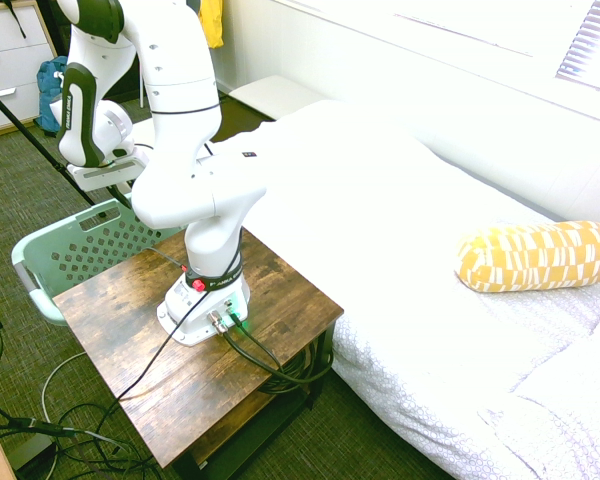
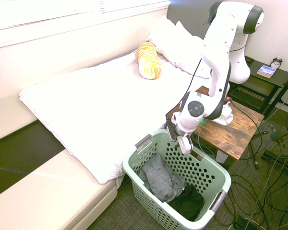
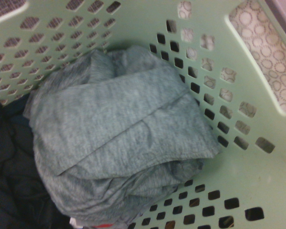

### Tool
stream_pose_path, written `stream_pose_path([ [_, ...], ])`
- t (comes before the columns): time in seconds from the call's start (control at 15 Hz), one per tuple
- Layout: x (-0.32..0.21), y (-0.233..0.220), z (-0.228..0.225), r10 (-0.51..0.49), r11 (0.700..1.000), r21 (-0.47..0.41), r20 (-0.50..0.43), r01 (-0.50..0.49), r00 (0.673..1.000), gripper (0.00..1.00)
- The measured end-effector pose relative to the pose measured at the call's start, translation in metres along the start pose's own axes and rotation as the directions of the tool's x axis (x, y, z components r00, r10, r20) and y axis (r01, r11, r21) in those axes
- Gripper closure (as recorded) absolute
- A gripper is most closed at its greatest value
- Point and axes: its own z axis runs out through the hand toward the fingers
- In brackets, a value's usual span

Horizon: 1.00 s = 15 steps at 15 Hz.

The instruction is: Put my clothes in the laundry bag

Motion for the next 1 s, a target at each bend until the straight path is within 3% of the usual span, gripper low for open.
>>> stream_pose_path([
  [0.33,0.102,-0.008,-0.026,0.142,0.989,0.047,-0.03,-0.14,0.989,0.0],
  [0.53,0.207,0.016,-0.038,0.27,0.961,0.07,-0.041,-0.267,0.962,0.0],
  [0.8,0.347,0.111,-0.055,0.441,0.894,0.089,-0.019,-0.438,0.897,0.0],
  [1.0,0.427,0.224,-0.062,0.548,0.829,0.105,0.036,-0.549,0.835,0.0],
])
